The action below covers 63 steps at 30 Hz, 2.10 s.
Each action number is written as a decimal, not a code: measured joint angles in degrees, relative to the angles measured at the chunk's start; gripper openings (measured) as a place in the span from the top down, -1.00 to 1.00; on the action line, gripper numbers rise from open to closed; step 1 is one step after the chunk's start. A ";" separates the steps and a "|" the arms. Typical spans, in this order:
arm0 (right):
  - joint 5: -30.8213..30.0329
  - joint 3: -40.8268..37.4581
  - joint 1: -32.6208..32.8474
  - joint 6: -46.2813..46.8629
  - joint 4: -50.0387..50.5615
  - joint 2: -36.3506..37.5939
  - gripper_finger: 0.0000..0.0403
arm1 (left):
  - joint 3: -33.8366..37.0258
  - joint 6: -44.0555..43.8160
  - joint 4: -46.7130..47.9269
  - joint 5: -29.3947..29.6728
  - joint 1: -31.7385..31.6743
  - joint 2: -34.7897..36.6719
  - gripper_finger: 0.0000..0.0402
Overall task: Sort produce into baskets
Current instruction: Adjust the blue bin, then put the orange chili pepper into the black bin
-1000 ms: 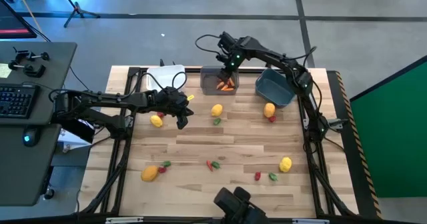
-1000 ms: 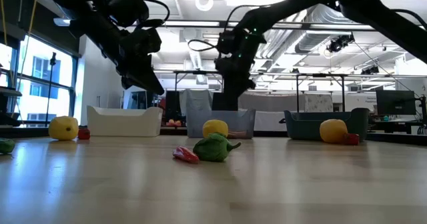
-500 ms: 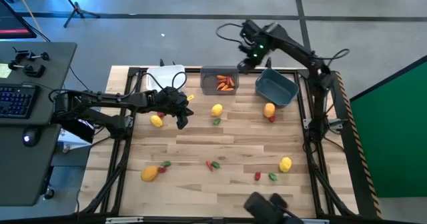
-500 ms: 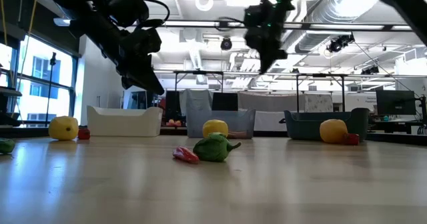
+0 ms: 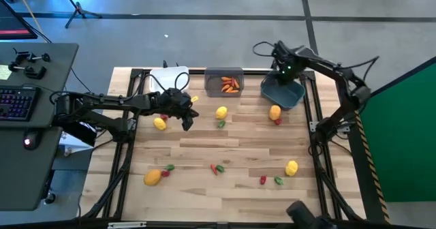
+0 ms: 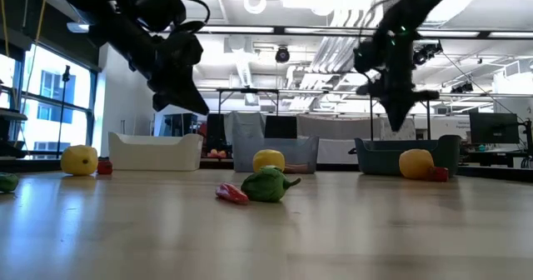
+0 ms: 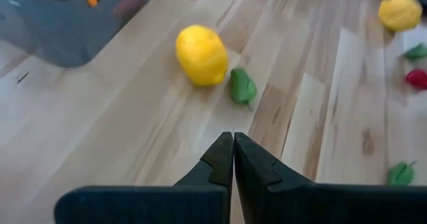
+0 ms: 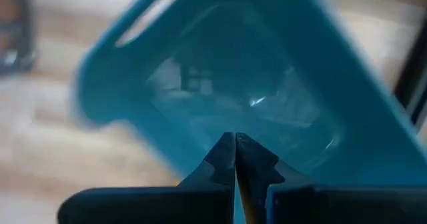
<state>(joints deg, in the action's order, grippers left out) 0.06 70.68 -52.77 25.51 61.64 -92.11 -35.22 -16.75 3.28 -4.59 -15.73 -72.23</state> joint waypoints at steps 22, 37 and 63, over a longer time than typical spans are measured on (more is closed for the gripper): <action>-2.77 -5.91 -10.21 -12.41 -26.87 -2.89 1.00 | -0.02 -4.20 -1.48 0.04 -0.13 0.00 1.00; 3.28 -3.96 -0.48 -18.11 -28.69 0.52 1.00 | -0.02 4.02 -1.46 -5.40 0.47 0.00 1.00; 4.93 -4.00 24.14 -16.45 -36.89 1.72 1.00 | -0.04 22.79 -16.95 -21.88 13.77 -18.76 0.81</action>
<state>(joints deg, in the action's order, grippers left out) 4.99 66.67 -28.63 9.06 24.75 -90.39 -35.27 6.04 -13.67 -26.47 -1.96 -90.99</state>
